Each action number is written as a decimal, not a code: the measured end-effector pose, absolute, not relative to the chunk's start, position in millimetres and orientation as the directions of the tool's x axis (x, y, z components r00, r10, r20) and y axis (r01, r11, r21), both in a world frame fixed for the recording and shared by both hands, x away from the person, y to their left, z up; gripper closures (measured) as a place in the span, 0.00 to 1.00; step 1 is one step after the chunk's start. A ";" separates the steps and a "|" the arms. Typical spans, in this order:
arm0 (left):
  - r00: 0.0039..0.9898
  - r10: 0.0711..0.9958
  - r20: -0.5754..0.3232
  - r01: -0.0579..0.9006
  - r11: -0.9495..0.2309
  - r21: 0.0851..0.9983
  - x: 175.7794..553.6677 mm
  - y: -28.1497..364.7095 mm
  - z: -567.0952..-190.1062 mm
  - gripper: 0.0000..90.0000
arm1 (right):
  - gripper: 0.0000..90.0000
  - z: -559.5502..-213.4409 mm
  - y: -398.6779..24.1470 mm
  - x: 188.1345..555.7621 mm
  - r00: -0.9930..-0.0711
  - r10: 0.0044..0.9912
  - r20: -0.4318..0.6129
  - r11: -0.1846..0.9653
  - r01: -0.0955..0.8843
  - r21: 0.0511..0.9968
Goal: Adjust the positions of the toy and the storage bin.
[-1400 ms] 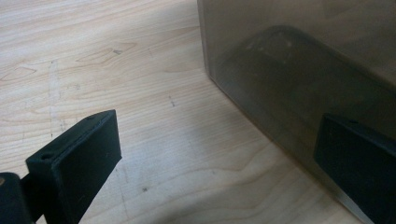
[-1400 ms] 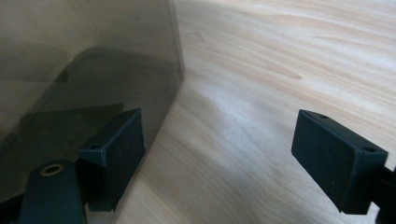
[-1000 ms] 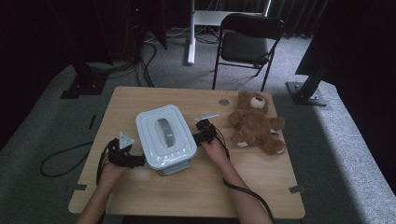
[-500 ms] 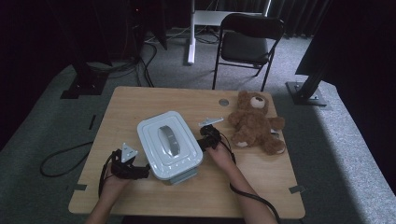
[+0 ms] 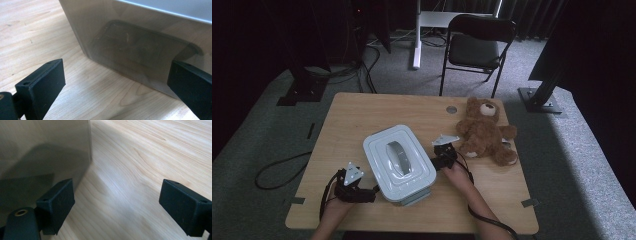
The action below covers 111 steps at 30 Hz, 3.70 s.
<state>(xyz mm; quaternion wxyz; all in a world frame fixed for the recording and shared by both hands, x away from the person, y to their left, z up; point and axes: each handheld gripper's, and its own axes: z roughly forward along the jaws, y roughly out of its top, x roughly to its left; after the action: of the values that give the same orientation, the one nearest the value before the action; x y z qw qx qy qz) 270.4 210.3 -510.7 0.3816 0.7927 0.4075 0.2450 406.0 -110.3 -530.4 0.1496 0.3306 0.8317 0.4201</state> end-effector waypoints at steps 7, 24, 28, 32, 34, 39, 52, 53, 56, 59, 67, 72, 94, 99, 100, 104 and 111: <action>0.542 0.837 0.072 0.470 -0.374 0.799 271.8 213.7 -511.9 0.02 | 0.13 -545.6 -120.6 383.0 -0.748 0.663 -0.036 0.478 0.385 0.790; 0.569 0.819 0.073 0.450 -0.385 0.806 271.8 202.6 -513.2 0.02 | 0.13 -551.3 -209.6 330.8 -0.654 0.756 -0.012 0.377 0.421 0.825; 0.575 0.816 0.061 0.456 -0.381 0.804 273.7 197.4 -514.2 0.02 | 0.13 -548.8 -237.1 322.2 -0.595 0.804 -0.014 0.338 0.436 0.834; 0.581 0.812 0.052 0.469 -0.387 0.794 276.1 192.7 -515.5 0.02 | 0.13 -550.6 -253.1 316.6 -0.564 0.826 -0.014 0.323 0.453 0.831; 0.587 0.808 0.049 0.472 -0.391 0.790 277.8 190.8 -515.2 0.02 | 0.13 -552.1 -259.6 314.4 -0.552 0.834 -0.013 0.319 0.462 0.827; 0.591 0.805 0.050 0.467 -0.391 0.793 281.3 185.6 -514.2 0.02 | 0.13 -554.9 -273.7 311.3 -0.521 0.853 0.005 0.287 0.478 0.830; 0.581 0.814 0.005 0.464 -0.336 0.820 278.2 204.0 -518.4 0.02 | 0.14 -560.8 -278.9 311.9 -0.502 0.865 -0.006 0.297 0.502 0.813; 0.543 0.840 -0.002 0.479 -0.308 0.822 275.0 207.5 -514.6 0.02 | 0.14 -560.9 -278.6 312.1 -0.500 0.866 -0.010 0.300 0.504 0.810; 0.507 0.862 -0.012 0.503 -0.285 0.816 269.4 212.6 -504.1 0.02 | 0.14 -561.0 -280.4 313.0 -0.495 0.869 0.004 0.290 0.515 0.807; 0.499 0.867 0.000 0.523 -0.301 0.798 267.2 216.2 -494.3 0.02 | 0.15 -561.4 -281.2 313.5 -0.490 0.872 0.002 0.293 0.524 0.800; 0.523 0.852 -0.022 0.499 -0.286 0.818 263.1 217.4 -474.1 0.02 | 0.15 -562.6 -280.0 315.8 -0.486 0.874 -0.016 0.318 0.546 0.775; 0.558 0.830 -0.005 0.472 -0.312 0.825 262.2 208.2 -456.8 0.02 | 0.15 -563.3 -279.0 318.0 -0.480 0.877 -0.018 0.325 0.565 0.758; 0.657 0.754 -0.001 0.433 -0.376 0.819 289.2 164.3 -430.1 0.02 | 0.14 -563.8 -279.7 319.3 -0.475 0.880 -0.002 0.318 0.585 0.746; 0.674 0.739 -0.012 0.435 -0.383 0.815 295.1 152.6 -429.6 0.02 | 0.14 -563.8 -279.7 319.2 -0.475 0.880 -0.001 0.317 0.585 0.746; 0.676 0.736 -0.014 0.436 -0.385 0.813 295.8 150.9 -429.7 0.02 | 0.14 -563.8 -279.7 319.2 -0.475 0.880 -0.001 0.317 0.585 0.746; 0.691 0.722 -0.013 0.435 -0.403 0.805 299.2 142.4 -430.4 0.02 | 0.14 -563.8 -279.7 319.2 -0.475 0.880 -0.001 0.317 0.585 0.746; 0.706 0.707 -0.040 0.443 -0.397 0.803 304.3 129.8 -435.1 0.02 | 0.14 -563.8 -279.7 319.3 -0.475 0.880 -0.001 0.317 0.585 0.747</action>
<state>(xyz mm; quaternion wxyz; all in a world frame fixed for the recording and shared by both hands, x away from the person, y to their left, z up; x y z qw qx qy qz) 304.3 129.8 -435.1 0.4226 0.8212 0.3503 0.1561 319.3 -279.7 -563.8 0.2101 0.4673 0.7838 0.3510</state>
